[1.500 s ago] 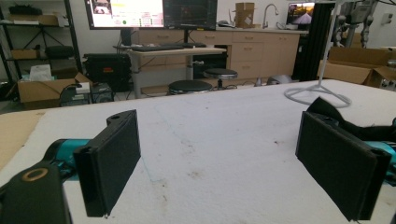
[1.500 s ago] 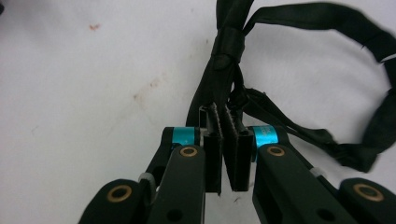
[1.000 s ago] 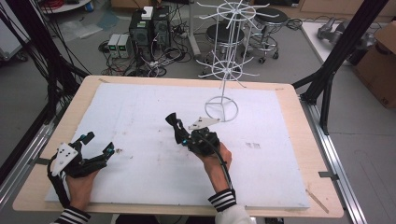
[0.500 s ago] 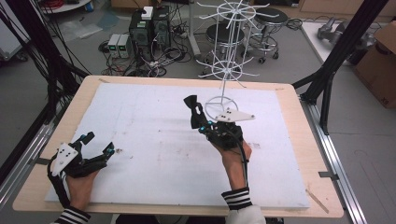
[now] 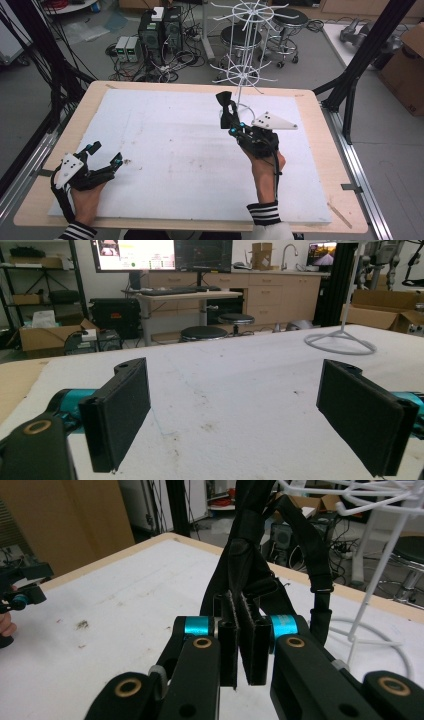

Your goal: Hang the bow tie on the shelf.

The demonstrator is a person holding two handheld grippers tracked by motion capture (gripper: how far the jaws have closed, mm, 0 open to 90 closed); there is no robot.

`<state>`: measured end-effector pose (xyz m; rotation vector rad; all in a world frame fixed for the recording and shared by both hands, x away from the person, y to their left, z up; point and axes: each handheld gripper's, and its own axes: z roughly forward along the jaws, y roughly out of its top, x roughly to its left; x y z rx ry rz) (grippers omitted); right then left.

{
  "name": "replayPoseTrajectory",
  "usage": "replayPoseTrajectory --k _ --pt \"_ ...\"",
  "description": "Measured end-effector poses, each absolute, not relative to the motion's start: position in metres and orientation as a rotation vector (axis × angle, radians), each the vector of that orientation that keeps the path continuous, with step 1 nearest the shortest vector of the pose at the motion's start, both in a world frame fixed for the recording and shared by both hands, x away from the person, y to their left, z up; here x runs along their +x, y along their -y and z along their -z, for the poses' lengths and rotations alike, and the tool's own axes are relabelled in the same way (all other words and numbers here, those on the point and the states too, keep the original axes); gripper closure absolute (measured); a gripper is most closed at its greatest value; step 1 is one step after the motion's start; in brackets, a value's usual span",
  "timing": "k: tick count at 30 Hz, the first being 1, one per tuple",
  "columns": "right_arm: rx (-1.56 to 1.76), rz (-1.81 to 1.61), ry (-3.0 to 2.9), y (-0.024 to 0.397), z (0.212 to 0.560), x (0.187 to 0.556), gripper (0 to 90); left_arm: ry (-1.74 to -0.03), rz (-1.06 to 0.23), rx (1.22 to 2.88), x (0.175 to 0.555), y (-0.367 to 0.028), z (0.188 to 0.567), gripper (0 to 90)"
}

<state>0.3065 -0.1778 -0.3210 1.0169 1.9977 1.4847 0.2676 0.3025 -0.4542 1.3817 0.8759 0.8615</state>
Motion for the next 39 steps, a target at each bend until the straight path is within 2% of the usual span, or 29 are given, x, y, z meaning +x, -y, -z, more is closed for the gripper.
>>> replayPoseTrajectory --k 13,39 --pt "1.035 -1.483 -1.918 0.19 0.312 0.303 86.9 -0.873 -0.864 1.386 0.267 -0.303 0.454 14.3" --pt "1.026 -1.418 -1.896 0.174 0.3 0.328 86.9 -0.876 -0.859 1.38 0.268 -0.303 0.454 14.2"
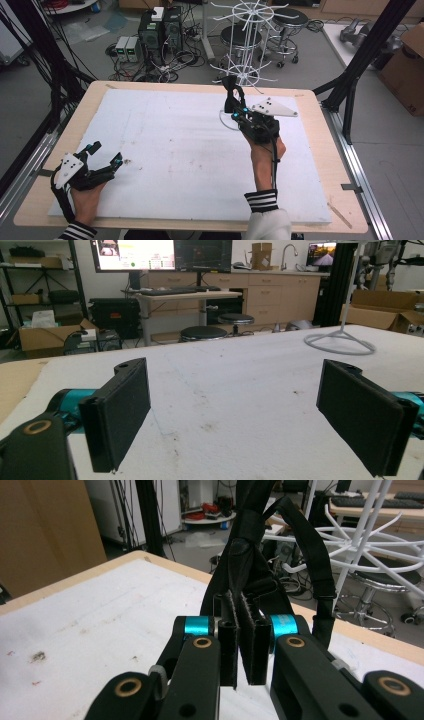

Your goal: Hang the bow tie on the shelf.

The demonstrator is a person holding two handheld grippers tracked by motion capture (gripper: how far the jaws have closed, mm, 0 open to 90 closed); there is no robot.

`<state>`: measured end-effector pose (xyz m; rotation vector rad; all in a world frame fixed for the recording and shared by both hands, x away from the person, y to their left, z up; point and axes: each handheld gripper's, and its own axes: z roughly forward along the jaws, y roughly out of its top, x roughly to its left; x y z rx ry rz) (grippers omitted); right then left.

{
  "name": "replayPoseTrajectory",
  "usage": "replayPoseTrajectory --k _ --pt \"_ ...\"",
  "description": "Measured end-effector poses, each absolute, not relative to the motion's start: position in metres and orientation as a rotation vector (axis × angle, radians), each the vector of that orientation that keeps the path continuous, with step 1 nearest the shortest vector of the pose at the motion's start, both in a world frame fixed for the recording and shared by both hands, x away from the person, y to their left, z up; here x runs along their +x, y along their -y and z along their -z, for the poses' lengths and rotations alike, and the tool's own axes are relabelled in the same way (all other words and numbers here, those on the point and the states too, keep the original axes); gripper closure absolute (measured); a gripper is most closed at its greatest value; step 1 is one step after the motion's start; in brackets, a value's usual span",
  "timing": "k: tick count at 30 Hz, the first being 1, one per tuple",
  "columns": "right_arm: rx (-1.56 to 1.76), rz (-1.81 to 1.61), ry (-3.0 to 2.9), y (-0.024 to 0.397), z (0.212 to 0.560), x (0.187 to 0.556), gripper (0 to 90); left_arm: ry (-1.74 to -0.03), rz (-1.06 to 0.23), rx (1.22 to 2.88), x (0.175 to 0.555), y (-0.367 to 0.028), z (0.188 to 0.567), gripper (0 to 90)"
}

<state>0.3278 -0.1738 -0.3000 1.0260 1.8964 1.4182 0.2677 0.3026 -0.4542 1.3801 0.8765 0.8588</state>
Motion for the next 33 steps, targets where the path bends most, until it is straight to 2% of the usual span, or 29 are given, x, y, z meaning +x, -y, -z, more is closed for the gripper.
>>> replayPoseTrajectory --k 33 --pt "1.115 -1.292 -1.959 0.175 0.32 0.363 86.8 -0.877 -0.858 1.382 0.268 -0.303 0.454 14.3"
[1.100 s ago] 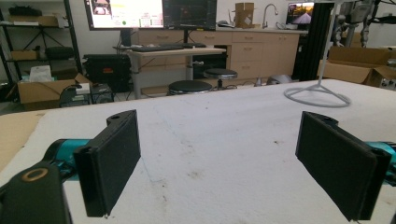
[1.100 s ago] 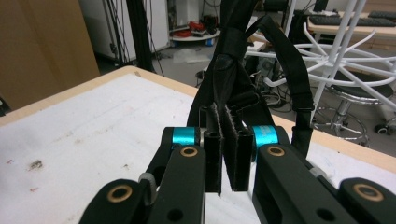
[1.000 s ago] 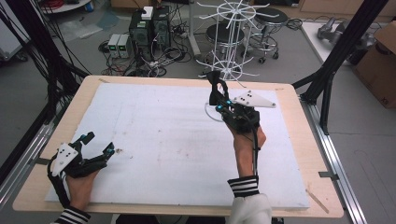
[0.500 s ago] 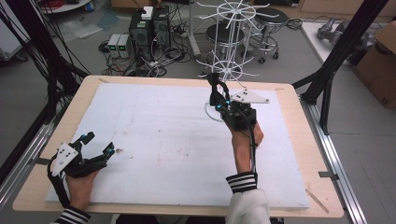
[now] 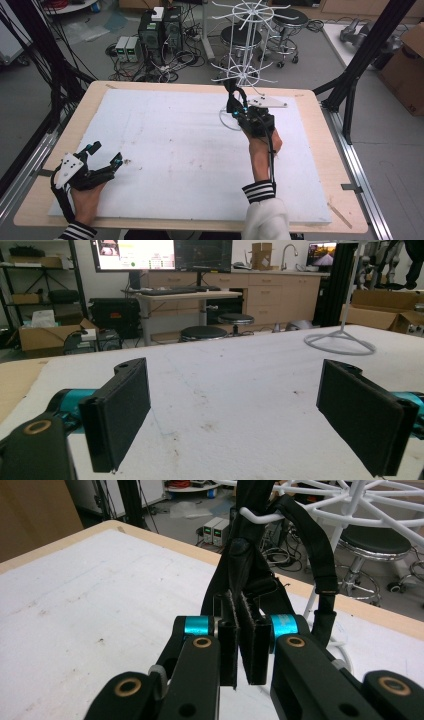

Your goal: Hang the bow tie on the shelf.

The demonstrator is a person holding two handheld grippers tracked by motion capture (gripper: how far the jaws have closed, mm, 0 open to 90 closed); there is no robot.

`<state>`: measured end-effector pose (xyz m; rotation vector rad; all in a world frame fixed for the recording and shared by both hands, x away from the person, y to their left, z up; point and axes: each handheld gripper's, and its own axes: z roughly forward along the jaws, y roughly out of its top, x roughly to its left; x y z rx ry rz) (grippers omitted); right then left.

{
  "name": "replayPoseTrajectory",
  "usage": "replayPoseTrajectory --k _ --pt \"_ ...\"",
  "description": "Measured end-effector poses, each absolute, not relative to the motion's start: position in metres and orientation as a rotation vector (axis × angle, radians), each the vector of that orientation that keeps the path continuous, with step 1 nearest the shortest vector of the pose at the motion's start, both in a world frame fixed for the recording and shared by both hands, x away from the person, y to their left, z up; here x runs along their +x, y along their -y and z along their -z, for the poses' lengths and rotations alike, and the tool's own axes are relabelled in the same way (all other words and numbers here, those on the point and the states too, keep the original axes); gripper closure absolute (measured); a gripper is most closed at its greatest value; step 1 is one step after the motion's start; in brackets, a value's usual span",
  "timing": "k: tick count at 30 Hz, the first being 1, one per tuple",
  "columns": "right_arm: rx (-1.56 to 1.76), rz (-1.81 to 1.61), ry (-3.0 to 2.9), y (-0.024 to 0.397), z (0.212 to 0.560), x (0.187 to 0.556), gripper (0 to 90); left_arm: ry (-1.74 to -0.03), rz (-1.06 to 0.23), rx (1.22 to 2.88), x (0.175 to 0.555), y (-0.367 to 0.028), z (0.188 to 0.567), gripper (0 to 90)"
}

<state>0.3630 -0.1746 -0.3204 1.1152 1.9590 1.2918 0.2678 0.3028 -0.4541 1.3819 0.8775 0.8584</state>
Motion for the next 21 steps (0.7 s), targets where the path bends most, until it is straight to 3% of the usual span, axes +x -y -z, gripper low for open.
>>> replayPoseTrajectory --k 21 --pt "1.166 -1.279 -1.972 0.1833 0.3297 0.3741 86.3 -0.877 -0.858 1.382 0.2678 -0.3028 0.4542 14.3"
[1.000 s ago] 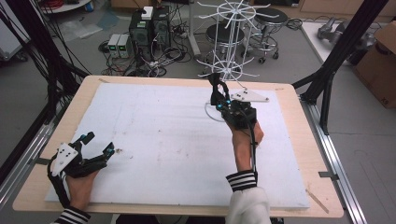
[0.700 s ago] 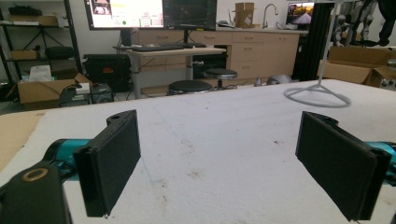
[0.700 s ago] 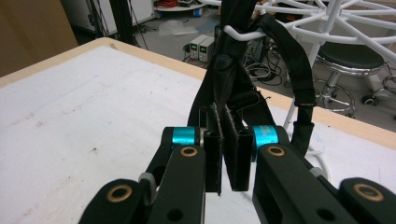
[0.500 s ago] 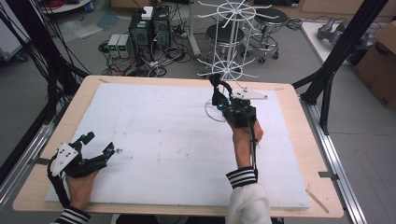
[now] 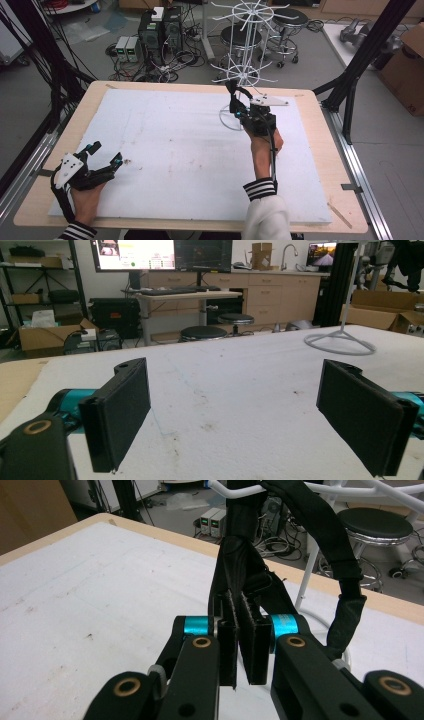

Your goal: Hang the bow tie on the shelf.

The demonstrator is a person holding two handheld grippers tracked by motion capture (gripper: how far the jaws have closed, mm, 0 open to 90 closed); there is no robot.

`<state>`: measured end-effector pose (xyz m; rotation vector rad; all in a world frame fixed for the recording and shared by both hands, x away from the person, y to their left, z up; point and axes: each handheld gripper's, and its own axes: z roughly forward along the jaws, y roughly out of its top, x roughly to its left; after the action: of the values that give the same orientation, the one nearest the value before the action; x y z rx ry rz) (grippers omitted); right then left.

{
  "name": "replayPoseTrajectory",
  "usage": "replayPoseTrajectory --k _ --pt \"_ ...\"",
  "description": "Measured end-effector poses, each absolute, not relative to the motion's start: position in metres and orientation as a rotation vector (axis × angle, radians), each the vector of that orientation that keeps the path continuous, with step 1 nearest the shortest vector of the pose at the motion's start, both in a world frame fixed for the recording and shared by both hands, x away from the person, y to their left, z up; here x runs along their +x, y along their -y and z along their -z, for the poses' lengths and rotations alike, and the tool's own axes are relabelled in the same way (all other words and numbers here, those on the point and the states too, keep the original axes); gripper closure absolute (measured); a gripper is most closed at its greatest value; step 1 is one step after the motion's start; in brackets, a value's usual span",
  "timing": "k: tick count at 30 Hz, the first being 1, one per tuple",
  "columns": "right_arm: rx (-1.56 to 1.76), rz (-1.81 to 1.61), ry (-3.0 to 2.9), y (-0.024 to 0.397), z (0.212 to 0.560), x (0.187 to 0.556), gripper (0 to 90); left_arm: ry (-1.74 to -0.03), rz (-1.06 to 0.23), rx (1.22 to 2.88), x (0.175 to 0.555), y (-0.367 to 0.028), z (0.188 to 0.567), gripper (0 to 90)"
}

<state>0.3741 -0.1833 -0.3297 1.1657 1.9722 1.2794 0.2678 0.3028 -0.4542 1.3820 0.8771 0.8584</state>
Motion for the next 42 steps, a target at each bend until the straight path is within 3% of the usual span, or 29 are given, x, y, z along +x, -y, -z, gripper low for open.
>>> replayPoseTrajectory --k 6,11,12,13,16,17,25,34,42 --pt "1.169 -1.268 -1.979 0.185 0.331 0.375 85.1 -0.876 -0.858 1.381 0.268 -0.303 0.454 14.3" --pt "1.159 -1.264 -1.999 0.186 0.334 0.375 73.3 -0.876 -0.859 1.382 0.268 -0.303 0.454 14.2" --pt "1.162 -1.278 -1.999 0.187 0.335 0.374 66.0 -0.876 -0.859 1.381 0.268 -0.303 0.454 14.2" --pt "1.162 -1.278 -1.999 0.187 0.335 0.374 66.0 -0.876 -0.859 1.381 0.268 -0.303 0.454 14.2" --pt "1.168 -1.319 -1.984 0.188 0.334 0.374 48.3 -0.876 -0.858 1.382 0.268 -0.303 0.454 14.3" --pt "1.163 -1.328 -1.982 0.189 0.335 0.374 32.1 -0.876 -0.859 1.381 0.268 -0.303 0.454 14.3" --pt "1.066 -1.378 -2.0 0.192 0.338 0.357 11.4 -0.875 -0.862 1.383 0.268 -0.302 0.454 14.3" --pt "0.951 -1.426 -1.956 0.219 0.351 0.318 10.7 -0.877 -0.866 1.389 0.268 -0.302 0.454 14.3" --pt "0.966 -1.537 -1.816 0.254 0.386 0.288 9.5 -0.868 -0.875 1.389 0.267 -0.301 0.454 14.3"
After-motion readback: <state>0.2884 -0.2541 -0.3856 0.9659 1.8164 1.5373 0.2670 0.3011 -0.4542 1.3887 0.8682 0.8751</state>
